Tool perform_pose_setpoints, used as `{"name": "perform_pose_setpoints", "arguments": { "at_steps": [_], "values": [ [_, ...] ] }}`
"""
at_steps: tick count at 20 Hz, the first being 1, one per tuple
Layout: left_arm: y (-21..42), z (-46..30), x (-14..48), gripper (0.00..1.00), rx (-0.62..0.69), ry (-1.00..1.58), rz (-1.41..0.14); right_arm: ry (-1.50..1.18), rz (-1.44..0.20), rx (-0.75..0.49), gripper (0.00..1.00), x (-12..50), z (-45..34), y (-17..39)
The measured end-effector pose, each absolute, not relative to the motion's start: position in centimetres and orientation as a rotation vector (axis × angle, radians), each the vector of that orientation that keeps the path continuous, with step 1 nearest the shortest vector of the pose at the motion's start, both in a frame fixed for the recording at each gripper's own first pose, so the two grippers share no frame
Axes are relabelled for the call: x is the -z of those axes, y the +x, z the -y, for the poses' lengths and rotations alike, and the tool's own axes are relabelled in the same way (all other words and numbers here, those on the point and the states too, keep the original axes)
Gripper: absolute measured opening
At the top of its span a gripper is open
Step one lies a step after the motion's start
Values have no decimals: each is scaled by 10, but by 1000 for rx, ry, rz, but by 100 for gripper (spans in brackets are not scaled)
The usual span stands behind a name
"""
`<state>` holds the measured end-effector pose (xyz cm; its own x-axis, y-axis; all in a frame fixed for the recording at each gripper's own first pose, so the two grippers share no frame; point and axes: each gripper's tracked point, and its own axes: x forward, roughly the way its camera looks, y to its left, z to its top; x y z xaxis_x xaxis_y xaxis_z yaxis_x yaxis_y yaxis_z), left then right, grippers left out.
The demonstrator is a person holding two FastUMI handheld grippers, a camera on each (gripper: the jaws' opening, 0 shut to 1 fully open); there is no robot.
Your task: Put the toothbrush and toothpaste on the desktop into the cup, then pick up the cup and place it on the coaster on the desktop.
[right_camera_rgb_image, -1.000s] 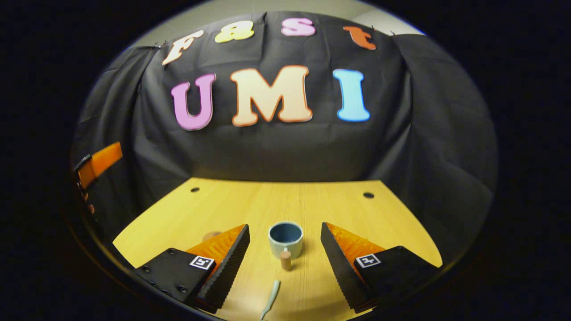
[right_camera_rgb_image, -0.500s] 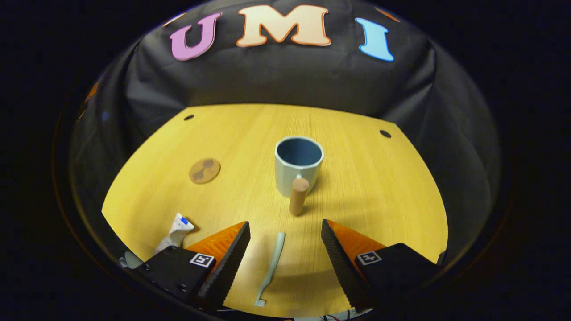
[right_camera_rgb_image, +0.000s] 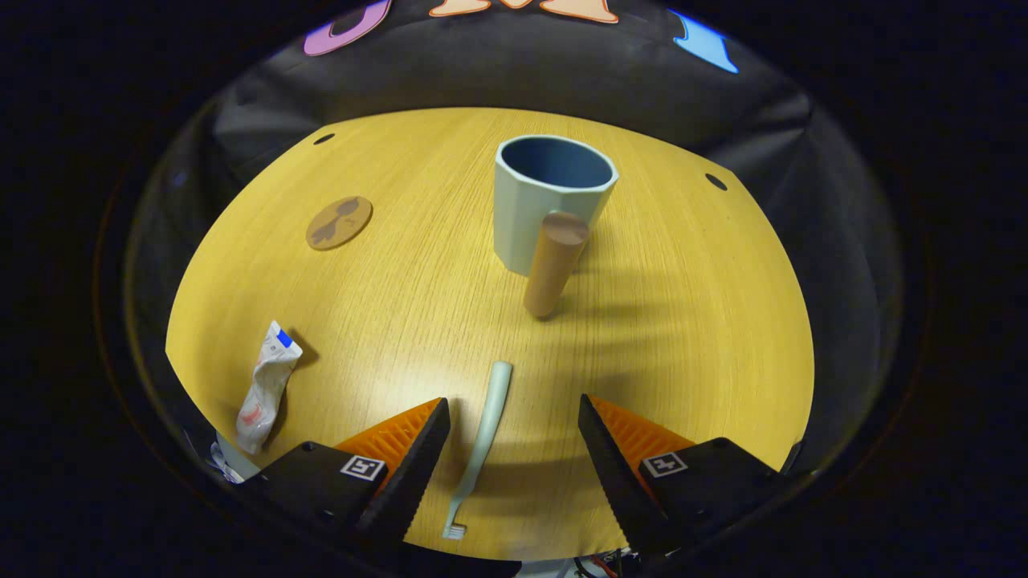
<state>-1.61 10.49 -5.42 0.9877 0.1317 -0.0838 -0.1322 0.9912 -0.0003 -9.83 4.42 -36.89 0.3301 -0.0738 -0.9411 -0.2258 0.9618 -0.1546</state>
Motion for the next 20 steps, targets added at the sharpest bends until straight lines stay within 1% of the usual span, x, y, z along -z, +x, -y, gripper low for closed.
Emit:
{"name": "perform_pose_setpoints", "arguments": {
  "at_steps": [2,4,6,7,8,9,10,11,12,13,14,15,16,17,18,20],
  "values": [
    [-18,-105,59,94,-135,-3,-96,-275,-1282,-133,100,375,-49,-106],
    [-19,-103,64,94,-133,-1,-110,-264,-1312,-168,97,379,-56,-111],
    [-20,-99,71,94,-129,2,-127,-247,-1333,-199,77,381,-64,-113],
    [-21,-96,73,94,-126,3,-136,-252,-1331,-208,65,381,-65,-112],
    [-22,-94,75,94,-122,5,-144,-257,-1341,-217,60,381,-65,-113],
    [-23,-94,77,94,-119,4,-148,-251,-1345,-219,64,381,-64,-113],
    [-22,-93,77,94,-112,2,-152,-245,-1353,-220,58,380,-64,-112],
    [-23,-91,79,94,-105,1,-158,-244,-1355,-219,64,379,-62,-111],
    [-23,-89,81,94,-97,0,-163,-246,-1350,-215,63,382,-59,-109],
    [-23,-80,88,94,-84,1,-173,-242,-1352,-212,48,382,-57,-108],
    [-25,-71,96,94,-73,4,-191,-241,-1347,-216,47,380,-56,-107],
    [-25,-65,104,94,-60,4,-209,-240,-1345,-222,36,379,-56,-107],
    [-25,-57,112,95,-43,3,-227,-240,-1344,-227,34,380,-56,-107],
    [-26,-50,121,95,-24,4,-247,-234,-1347,-225,22,380,-55,-106],
    [-26,-41,130,95,0,8,-266,-227,-1353,-226,20,380,-55,-106],
    [-30,-22,155,95,57,20,-331,-204,-1363,-216,19,381,-54,-104]
  ]
}}
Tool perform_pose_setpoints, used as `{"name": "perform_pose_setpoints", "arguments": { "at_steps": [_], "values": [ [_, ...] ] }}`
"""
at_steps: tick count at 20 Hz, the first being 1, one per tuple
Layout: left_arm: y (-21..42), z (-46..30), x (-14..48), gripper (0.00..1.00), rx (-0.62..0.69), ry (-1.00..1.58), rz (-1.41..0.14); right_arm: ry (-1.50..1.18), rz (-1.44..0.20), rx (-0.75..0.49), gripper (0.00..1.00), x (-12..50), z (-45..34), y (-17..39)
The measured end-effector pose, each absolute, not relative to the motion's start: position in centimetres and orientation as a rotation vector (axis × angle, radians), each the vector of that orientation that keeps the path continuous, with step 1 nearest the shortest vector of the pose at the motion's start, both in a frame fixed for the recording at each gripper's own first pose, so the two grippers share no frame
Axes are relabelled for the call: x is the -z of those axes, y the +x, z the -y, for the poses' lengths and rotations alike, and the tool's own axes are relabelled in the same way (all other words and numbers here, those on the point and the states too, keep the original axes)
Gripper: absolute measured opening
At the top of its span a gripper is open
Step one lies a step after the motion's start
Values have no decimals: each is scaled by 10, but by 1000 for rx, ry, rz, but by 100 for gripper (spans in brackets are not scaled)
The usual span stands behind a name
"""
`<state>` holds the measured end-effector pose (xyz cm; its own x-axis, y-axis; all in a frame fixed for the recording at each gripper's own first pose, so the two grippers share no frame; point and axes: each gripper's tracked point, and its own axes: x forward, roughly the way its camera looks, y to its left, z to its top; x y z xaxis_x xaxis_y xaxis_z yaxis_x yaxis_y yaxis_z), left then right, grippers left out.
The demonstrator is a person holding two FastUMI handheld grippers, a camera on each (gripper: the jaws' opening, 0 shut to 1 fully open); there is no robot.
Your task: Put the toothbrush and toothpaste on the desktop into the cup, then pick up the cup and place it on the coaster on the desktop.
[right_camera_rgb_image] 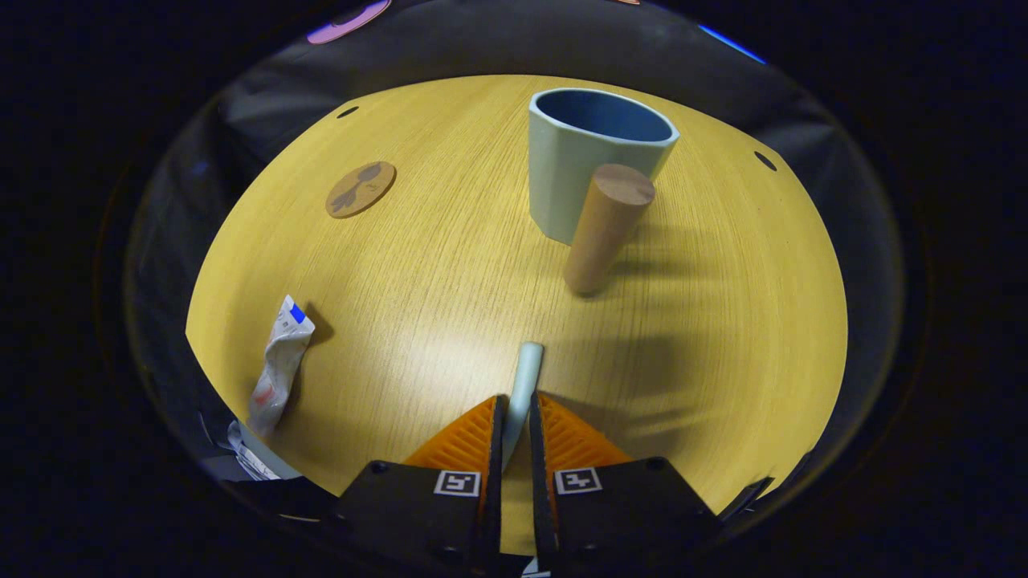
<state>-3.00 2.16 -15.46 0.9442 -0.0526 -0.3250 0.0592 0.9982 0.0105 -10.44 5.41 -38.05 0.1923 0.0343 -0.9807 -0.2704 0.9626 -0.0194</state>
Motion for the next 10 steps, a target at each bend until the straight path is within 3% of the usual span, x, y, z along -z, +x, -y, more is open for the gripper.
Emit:
{"name": "perform_pose_setpoints", "arguments": {
  "at_steps": [1,10],
  "values": [
    [-34,-13,166,95,87,25,-362,-193,-1365,-222,9,381,-53,-105],
    [-75,41,254,95,277,70,-650,-180,-1329,-251,9,380,-54,-104]
  ]
}}
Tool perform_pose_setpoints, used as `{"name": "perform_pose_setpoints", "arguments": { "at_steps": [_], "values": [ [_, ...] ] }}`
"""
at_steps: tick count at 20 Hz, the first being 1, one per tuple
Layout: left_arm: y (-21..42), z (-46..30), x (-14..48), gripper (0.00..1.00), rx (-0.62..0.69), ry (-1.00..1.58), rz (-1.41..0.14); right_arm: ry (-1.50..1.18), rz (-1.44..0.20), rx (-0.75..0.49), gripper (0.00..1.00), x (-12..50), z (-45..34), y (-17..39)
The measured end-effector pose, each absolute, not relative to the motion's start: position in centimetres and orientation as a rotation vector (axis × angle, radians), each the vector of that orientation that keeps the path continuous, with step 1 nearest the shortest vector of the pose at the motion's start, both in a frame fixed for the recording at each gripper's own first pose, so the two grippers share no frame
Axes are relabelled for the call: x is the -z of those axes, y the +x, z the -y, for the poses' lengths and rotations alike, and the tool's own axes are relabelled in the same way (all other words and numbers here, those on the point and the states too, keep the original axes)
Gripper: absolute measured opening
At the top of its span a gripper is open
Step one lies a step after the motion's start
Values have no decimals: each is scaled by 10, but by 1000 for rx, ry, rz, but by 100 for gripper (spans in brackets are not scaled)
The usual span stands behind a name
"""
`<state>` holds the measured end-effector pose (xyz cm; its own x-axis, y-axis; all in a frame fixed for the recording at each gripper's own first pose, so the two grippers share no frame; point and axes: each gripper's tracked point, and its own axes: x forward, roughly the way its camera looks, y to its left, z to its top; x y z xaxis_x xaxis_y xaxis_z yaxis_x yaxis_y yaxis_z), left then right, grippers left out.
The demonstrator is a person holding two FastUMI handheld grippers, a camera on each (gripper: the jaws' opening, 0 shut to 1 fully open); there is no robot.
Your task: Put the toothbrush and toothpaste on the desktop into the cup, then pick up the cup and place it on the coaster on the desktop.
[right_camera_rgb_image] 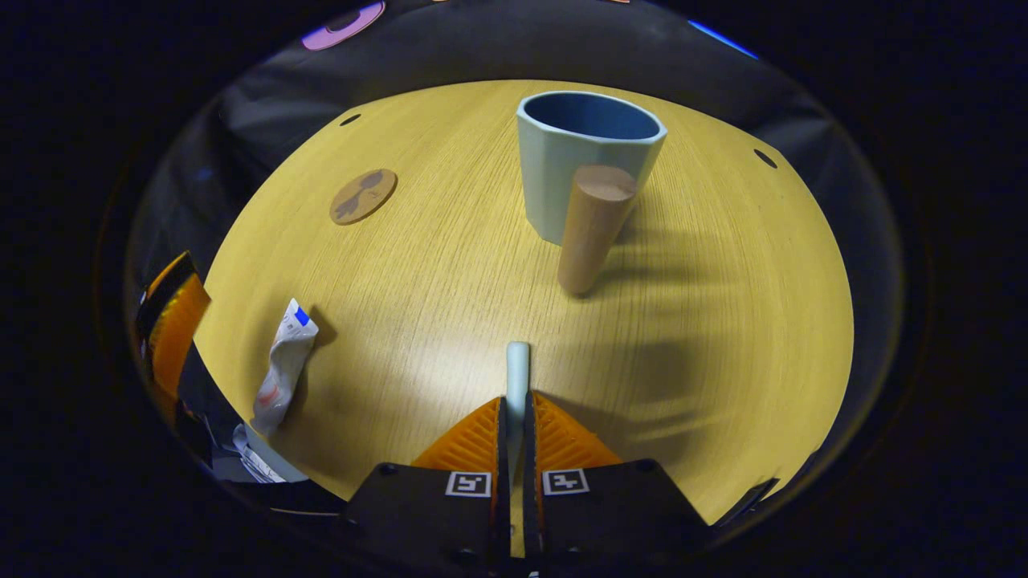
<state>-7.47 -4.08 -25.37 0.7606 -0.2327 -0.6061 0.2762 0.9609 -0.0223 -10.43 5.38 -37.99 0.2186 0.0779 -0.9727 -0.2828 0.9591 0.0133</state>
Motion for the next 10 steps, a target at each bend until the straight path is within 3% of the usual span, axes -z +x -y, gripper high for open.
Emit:
{"name": "perform_pose_setpoints", "arguments": {
  "at_steps": [10],
  "values": [
    [-105,70,324,93,374,159,-914,-170,-1304,-259,7,379,-54,-103]
  ]
}}
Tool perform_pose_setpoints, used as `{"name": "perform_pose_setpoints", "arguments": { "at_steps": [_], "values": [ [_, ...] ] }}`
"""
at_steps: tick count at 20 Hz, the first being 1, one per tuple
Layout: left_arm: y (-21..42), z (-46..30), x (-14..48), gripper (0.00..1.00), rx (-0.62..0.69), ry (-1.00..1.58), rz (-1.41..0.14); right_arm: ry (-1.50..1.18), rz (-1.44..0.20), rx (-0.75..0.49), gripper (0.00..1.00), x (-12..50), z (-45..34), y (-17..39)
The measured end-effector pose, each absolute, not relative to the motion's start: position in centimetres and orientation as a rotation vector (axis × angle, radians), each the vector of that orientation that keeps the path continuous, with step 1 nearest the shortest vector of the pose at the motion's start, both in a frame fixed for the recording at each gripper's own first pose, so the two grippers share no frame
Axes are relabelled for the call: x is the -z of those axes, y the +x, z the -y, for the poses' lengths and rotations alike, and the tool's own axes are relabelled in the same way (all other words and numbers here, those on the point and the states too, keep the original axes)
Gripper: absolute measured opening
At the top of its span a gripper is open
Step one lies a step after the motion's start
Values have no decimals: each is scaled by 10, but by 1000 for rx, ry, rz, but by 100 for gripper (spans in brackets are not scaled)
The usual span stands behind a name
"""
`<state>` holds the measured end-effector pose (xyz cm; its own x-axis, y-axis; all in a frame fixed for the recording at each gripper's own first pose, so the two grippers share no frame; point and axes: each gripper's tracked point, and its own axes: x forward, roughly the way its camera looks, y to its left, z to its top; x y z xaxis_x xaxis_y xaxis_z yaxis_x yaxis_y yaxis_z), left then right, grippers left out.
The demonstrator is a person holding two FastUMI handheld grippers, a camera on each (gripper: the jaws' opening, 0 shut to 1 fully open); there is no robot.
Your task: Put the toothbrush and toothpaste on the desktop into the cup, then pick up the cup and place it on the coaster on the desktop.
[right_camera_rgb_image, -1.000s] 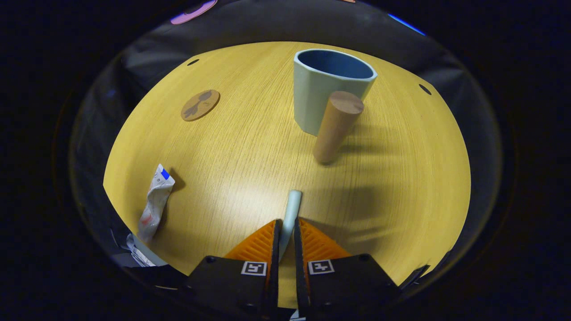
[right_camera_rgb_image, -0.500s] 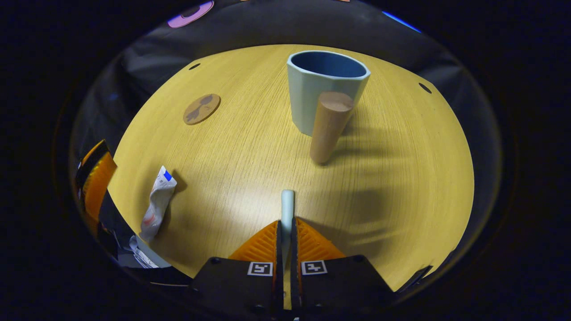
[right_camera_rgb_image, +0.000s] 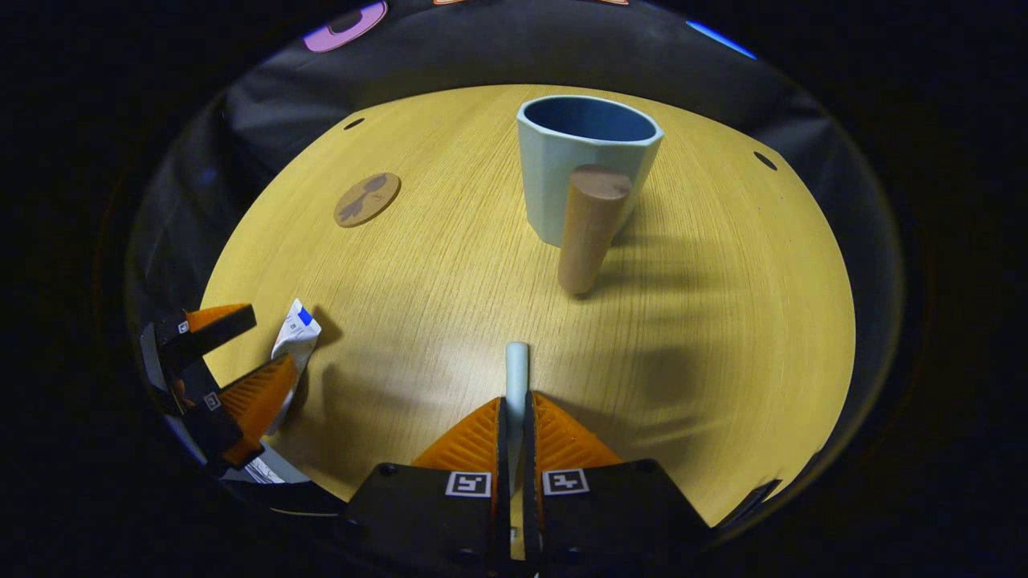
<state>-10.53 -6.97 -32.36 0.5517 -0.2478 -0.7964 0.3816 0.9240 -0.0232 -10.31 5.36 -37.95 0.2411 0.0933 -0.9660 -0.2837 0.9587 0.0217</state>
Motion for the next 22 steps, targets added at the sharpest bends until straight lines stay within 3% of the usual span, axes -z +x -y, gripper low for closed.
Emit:
{"name": "perform_pose_setpoints", "arguments": {
  "at_steps": [4,6,8,14,15,17,22],
  "values": [
    [-108,81,336,87,398,158,-975,-165,-1296,-268,9,379,-54,-103],
    [-109,86,338,78,413,161,-1000,-166,-1291,-273,9,379,-54,-103],
    [-112,91,339,60,425,146,-1025,-164,-1285,-278,9,379,-54,-103],
    [-104,88,339,36,363,22,-1087,-132,-1270,-275,9,378,-54,-103],
    [-101,91,339,17,360,0,-1076,-121,-1266,-268,9,378,-54,-102],
    [-103,86,337,7,364,-16,-1061,-91,-1263,-262,9,376,-55,-101],
    [-105,82,332,6,330,-105,-1067,40,-1206,-260,9,367,-60,-94]
  ]
}}
